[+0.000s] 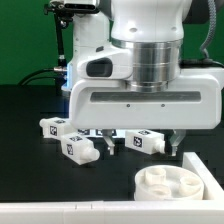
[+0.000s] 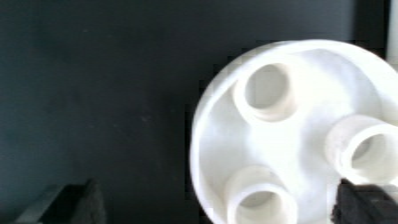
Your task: Assemble stool
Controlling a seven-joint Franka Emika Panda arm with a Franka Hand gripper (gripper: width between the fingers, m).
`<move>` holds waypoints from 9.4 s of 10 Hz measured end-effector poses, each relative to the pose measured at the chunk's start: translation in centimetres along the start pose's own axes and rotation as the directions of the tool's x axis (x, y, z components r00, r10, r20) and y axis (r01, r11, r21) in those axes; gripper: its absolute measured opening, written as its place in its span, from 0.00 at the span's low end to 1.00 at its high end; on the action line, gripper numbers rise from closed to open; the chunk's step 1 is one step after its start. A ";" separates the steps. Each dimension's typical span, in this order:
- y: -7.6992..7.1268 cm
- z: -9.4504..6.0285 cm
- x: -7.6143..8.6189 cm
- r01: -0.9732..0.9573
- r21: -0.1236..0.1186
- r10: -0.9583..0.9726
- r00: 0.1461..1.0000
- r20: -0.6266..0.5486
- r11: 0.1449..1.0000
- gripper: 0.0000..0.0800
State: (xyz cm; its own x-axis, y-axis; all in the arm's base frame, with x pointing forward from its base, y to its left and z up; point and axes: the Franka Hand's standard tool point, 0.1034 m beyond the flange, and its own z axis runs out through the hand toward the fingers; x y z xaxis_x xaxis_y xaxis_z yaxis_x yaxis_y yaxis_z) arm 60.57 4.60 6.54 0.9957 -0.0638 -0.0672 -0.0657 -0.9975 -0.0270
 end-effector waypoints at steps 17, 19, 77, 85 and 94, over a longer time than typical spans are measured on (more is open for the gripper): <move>-5.1 0.6 -13.1 0.226 0.005 -0.225 0.973 -0.059 0.974 0.81; -4.9 1.5 -14.3 0.450 -0.007 -0.450 0.892 -0.041 0.893 0.81; -5.1 1.9 -14.2 0.892 -0.179 -0.881 0.443 0.167 0.414 0.81; -2.8 2.0 -11.9 0.157 -0.108 -0.153 0.987 0.042 0.982 0.81; -1.6 2.6 -11.2 -0.247 -0.010 0.229 0.882 0.411 0.969 0.81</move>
Offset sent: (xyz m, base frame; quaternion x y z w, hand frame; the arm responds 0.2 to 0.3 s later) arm -0.0693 0.0237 0.0161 -0.0025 0.0148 -0.1879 0.9821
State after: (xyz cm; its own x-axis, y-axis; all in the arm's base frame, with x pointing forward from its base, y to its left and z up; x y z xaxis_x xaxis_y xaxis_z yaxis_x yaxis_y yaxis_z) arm 49.39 7.04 4.73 0.8366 -0.2720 -0.4756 -0.3091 -0.9510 0.0001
